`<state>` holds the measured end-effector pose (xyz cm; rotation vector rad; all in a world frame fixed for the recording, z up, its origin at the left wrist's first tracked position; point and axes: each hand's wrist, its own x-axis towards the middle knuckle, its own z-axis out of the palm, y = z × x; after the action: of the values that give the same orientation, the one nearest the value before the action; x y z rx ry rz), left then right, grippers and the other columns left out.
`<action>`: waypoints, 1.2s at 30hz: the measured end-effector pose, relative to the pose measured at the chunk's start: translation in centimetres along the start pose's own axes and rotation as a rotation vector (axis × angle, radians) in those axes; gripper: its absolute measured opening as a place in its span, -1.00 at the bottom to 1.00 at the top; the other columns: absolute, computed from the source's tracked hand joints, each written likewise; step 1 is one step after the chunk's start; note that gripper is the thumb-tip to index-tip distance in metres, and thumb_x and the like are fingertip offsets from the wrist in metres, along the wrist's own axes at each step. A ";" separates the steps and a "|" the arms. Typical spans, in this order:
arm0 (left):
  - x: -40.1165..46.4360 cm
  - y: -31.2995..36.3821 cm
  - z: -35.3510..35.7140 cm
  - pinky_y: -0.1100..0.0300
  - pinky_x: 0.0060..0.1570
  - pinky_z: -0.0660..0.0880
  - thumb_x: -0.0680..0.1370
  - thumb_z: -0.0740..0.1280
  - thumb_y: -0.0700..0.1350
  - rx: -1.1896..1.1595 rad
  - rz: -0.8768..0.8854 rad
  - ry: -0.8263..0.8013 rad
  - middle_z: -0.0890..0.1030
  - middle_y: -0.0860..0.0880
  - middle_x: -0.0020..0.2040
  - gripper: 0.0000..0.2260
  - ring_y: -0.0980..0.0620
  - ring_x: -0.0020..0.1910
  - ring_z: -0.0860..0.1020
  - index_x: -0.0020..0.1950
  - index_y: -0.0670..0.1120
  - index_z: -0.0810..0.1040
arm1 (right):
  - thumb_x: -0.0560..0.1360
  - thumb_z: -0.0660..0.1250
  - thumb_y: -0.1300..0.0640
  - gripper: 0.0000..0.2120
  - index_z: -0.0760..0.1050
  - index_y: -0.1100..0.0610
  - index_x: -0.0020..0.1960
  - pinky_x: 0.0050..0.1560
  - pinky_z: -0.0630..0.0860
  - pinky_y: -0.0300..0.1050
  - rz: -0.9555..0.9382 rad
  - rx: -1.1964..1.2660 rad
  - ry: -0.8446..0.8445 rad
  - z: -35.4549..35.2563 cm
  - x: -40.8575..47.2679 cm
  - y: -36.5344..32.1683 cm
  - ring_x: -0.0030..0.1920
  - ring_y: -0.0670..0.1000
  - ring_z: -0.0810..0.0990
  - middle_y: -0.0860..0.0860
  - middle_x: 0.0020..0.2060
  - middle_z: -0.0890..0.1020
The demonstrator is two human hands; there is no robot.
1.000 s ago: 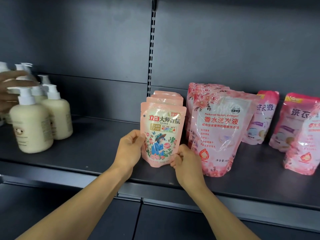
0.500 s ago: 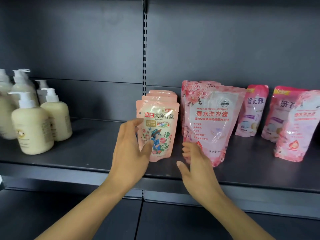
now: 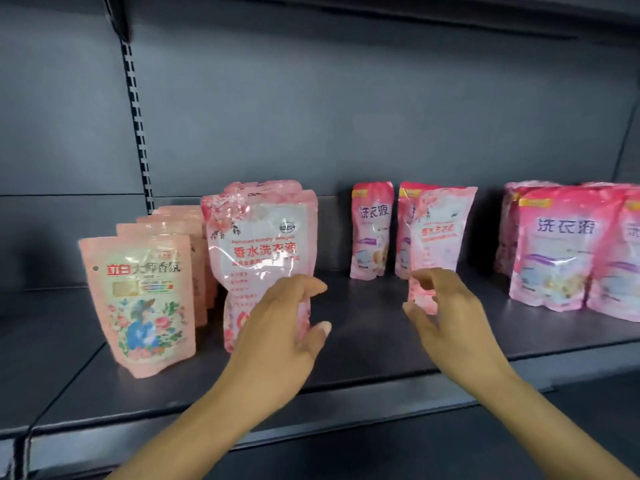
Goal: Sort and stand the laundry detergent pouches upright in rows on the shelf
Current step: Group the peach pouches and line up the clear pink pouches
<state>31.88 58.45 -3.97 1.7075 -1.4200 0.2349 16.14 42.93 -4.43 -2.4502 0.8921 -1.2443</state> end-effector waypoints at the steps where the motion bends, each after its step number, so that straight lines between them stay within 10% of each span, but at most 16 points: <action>1: 0.7 0.5 1.3 0.60 0.03 0.23 0.52 0.34 -0.09 -0.016 -0.003 -0.010 0.43 0.27 0.17 -0.67 0.37 0.15 0.36 0.16 0.24 0.32 | 0.48 0.36 0.23 -0.63 0.41 0.15 0.27 0.08 0.40 -0.19 0.027 0.026 0.019 -0.7 0.8 1.5 0.09 0.02 0.51 0.03 0.16 0.51; 11: 9.9 3.8 13.8 0.51 -0.08 0.33 0.49 0.40 -0.12 -0.170 -0.284 0.031 0.48 0.21 0.09 -0.61 0.25 0.11 0.46 0.23 0.08 0.32 | 0.48 0.38 0.04 -0.39 0.17 0.08 0.42 -0.01 0.38 -0.29 0.300 0.472 -0.026 -3.3 11.8 13.6 0.13 -0.09 0.45 -0.09 0.15 0.41; 15: 12.3 4.4 15.7 0.53 -0.13 0.38 0.48 0.41 -0.12 -0.182 -0.356 0.071 0.48 0.27 0.05 -0.62 0.37 0.05 0.45 0.19 0.09 0.33 | 0.52 0.33 0.07 -0.57 0.31 0.09 0.34 -0.34 0.46 -0.46 0.314 0.750 -0.108 -2.6 15.6 15.0 -0.10 -0.22 0.56 -0.12 0.01 0.54; 22: 13.7 4.6 17.0 0.65 -0.10 0.32 0.48 0.41 -0.11 -0.146 -0.316 0.035 0.57 0.29 0.07 -0.68 0.41 0.07 0.47 0.13 0.18 0.40 | 0.53 0.27 0.11 -0.78 0.57 0.16 0.12 -0.07 0.61 -0.02 0.354 1.177 -0.381 -0.9 17.6 16.0 -0.03 0.06 0.69 0.08 -0.03 0.70; 36: 21.5 -4.6 20.4 0.26 0.00 0.45 0.37 0.51 -0.27 -0.462 -0.633 0.094 0.34 0.03 0.28 -0.15 0.11 0.12 0.44 0.45 -0.07 0.00 | 0.55 0.26 0.09 -0.83 0.59 0.12 0.01 -0.37 0.61 -0.13 0.444 1.204 0.076 -4.5 17.1 18.1 -0.18 0.01 0.71 0.00 -0.16 0.72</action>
<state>35.39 28.66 -4.89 1.6299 -0.7304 -0.3344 12.78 18.37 0.65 -1.1910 0.4175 -1.1755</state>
